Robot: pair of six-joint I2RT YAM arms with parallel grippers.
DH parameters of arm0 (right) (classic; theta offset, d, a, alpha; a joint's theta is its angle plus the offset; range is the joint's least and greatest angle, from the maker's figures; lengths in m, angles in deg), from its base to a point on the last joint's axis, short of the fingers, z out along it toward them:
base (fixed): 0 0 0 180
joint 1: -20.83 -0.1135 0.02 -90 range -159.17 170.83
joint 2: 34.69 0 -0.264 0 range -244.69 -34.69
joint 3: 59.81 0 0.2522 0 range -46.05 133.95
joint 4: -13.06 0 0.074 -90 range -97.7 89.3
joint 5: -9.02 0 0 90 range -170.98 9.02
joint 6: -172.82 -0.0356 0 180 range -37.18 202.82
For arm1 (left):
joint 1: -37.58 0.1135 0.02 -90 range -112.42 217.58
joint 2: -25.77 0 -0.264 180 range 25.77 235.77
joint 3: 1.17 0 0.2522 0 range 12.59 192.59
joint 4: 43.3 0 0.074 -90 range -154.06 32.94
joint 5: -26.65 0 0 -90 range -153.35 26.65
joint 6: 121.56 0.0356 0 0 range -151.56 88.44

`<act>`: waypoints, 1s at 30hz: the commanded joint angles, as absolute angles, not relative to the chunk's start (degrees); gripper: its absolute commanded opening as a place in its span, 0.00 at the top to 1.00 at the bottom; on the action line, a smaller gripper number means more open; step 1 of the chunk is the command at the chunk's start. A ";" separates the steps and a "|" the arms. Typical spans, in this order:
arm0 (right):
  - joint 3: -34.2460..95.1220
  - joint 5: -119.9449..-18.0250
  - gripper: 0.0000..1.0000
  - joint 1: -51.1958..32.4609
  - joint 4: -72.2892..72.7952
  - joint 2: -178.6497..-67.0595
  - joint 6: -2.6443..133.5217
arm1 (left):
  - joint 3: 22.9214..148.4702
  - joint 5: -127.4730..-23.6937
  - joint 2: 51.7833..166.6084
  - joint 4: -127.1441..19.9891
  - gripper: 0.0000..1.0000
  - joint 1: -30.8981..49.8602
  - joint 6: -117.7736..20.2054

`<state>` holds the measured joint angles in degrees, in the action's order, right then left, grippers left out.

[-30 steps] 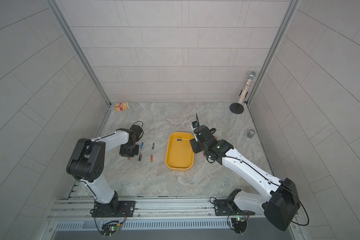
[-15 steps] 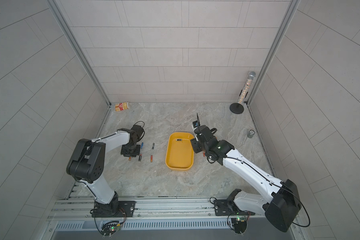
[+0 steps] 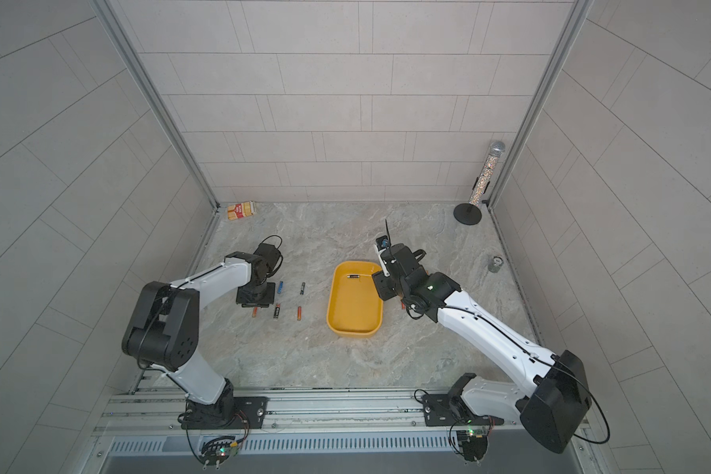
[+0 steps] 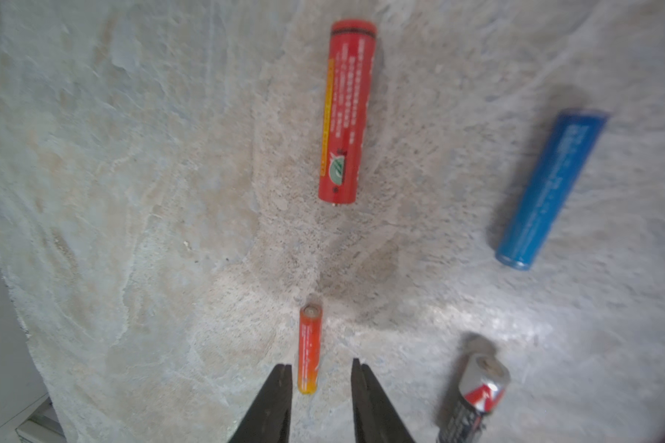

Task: Take the batteries out of the storage box
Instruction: Place the battery at the center of the board, then pick up the battery from the storage box.

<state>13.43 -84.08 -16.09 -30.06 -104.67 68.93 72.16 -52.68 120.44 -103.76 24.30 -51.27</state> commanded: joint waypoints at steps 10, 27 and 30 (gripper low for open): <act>26.53 -79.94 0.41 -20.70 -35.16 -123.09 75.39 | 77.80 -63.09 94.71 -109.58 0.56 24.12 -45.23; 45.17 -72.35 0.38 -15.54 -40.60 -147.87 101.14 | 62.16 -82.32 75.29 -94.06 0.31 24.13 -40.15; 45.84 -73.46 0.39 -14.77 -40.69 -149.50 104.09 | 61.86 -81.92 75.85 -93.37 0.31 24.11 -40.75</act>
<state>44.69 -73.04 -15.09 -38.72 -148.27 98.40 61.43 -80.83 75.63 -94.95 24.28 -41.56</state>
